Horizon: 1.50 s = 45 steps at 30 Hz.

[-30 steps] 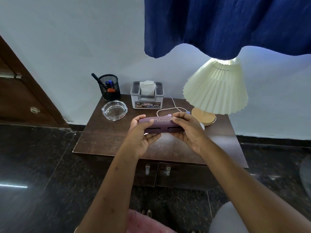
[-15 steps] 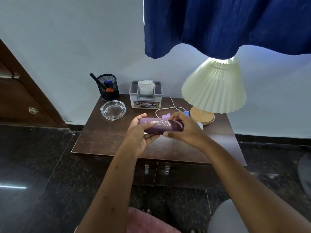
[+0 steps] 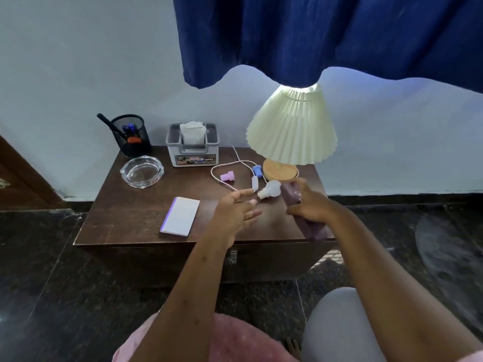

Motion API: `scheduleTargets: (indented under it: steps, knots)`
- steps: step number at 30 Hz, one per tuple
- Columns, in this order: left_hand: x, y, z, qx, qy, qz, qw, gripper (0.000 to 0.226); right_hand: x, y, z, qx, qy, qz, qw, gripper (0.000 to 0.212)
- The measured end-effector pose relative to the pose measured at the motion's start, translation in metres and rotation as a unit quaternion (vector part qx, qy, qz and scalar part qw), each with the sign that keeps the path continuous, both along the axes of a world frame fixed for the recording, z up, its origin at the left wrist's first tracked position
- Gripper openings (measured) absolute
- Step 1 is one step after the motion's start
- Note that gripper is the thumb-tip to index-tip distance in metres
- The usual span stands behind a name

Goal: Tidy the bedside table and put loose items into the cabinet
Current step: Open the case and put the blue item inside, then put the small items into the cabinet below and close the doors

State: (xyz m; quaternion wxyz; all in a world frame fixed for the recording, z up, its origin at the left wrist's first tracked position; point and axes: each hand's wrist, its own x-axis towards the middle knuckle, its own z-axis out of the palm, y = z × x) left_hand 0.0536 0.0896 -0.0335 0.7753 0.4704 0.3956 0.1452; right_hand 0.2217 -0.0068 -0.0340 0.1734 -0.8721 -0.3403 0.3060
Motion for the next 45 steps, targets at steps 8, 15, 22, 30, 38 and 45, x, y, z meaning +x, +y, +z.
scheduleTargets:
  steps: [8, 15, 22, 30, 38, 45]
  knots:
    - [0.002, -0.005, -0.002, 0.045, 0.064, -0.028, 0.997, 0.028, 0.012, 0.007, -0.036, -0.041, -0.098, -0.146, 0.984, 0.072]
    - [-0.007, 0.006, -0.023, 0.118, 0.116, 0.007, 0.986, 0.016, 0.005, 0.009, -0.053, -0.002, -0.174, -0.151, 0.973, 0.065]
    - [-0.004, 0.023, -0.034, 0.322, 0.203, -0.012, 0.925, 0.023, 0.002, 0.015, -0.07, 0.052, -0.258, -0.172, 0.949, 0.076]
    - [0.006, 0.035, -0.041, 0.347, 0.215, -0.03, 0.912, 0.026, 0.016, 0.029, -0.073, 0.023, -0.272, -0.217, 0.937, 0.065]
    - [0.0, 0.036, -0.039, 0.358, 0.232, -0.042, 0.903, 0.026, -0.025, 0.064, -0.06, 0.088, -0.43, -0.054, 0.897, 0.051]
    - [-0.025, 0.042, -0.04, 0.357, 0.225, -0.029, 0.906, 0.022, -0.026, 0.067, -0.073, 0.002, -0.386, 0.04, 0.922, 0.039]
